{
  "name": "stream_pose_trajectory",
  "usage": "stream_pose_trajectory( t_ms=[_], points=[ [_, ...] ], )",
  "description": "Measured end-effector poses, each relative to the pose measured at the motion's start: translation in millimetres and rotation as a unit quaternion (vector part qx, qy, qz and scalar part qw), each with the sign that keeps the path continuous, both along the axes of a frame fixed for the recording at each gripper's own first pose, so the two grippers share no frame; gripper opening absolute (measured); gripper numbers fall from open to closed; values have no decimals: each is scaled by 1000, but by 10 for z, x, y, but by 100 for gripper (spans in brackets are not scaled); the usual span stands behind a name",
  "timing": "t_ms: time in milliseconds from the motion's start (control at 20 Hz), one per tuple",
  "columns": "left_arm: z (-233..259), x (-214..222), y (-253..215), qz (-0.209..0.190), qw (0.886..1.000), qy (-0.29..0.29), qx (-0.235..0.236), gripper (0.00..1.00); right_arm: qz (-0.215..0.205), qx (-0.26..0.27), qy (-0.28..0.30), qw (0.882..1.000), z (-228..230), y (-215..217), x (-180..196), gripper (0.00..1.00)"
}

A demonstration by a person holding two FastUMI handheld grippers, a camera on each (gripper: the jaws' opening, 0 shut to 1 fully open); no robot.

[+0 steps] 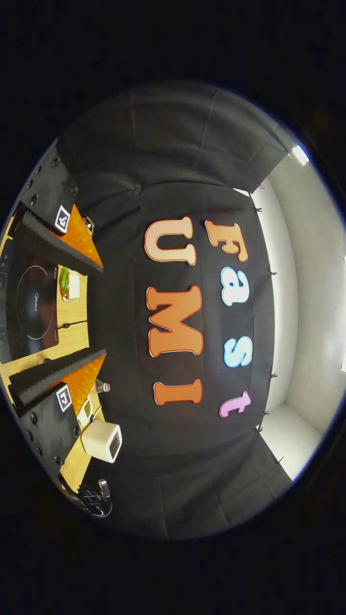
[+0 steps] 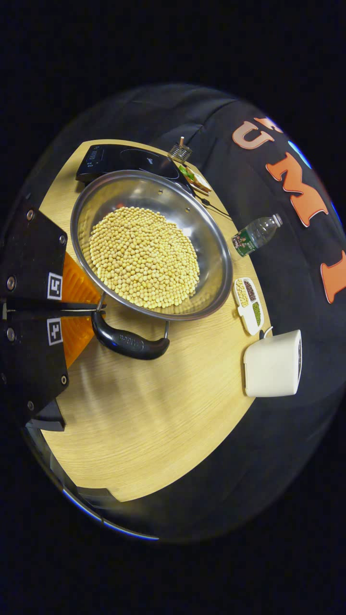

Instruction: First push the handle of the pot to place it horizontally, then grasp the pot with both hands and set it on the induction cooktop.

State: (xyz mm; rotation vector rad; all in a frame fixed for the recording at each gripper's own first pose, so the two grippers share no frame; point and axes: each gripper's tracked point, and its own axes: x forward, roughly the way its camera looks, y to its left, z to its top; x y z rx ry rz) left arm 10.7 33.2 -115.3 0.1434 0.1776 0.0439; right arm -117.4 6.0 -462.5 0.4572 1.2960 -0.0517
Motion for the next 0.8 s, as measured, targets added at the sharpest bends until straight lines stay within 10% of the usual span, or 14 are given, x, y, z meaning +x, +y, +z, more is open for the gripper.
stream_pose_trajectory(
  t_ms=[800],
  points=[
    [20,-43,312,28,1000,3,3,100,-27,-57,-6,998,-206,-408,590,0]
  ],
)
